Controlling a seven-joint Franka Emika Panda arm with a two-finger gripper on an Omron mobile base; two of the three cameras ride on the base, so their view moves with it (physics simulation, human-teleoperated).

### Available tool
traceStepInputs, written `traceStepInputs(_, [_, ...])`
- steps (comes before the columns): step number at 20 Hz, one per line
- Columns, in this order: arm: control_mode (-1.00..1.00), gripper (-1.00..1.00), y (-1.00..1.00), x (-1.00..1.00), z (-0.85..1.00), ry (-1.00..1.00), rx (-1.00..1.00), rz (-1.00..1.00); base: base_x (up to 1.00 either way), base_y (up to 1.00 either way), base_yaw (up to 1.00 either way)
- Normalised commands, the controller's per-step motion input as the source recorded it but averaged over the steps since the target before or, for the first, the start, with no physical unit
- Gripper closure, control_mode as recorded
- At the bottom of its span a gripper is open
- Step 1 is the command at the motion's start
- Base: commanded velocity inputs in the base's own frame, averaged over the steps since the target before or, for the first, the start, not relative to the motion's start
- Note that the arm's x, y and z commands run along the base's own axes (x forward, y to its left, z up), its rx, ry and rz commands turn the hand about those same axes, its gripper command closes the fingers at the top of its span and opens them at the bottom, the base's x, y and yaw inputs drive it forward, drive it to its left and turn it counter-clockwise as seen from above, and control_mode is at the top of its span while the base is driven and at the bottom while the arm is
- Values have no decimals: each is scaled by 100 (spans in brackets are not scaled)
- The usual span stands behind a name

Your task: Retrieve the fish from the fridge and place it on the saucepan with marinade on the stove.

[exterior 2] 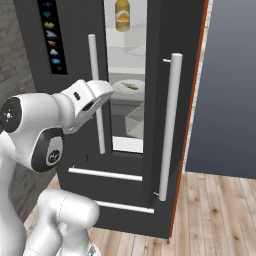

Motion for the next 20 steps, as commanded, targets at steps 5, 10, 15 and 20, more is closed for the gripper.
traceStepInputs(5, [-100, -100, 2, 36, -11, 29, -25, -20, 0, 0, 0])
traceStepInputs(10, [-100, -100, 0, 54, -17, 13, -22, -17, 0, 0, 0])
traceStepInputs(15, [-100, -100, -13, 57, -14, 0, -17, -11, 0, 0, 0])
traceStepInputs(20, [-100, -100, -52, 52, 0, 4, -10, -12, 0, 0, 0])
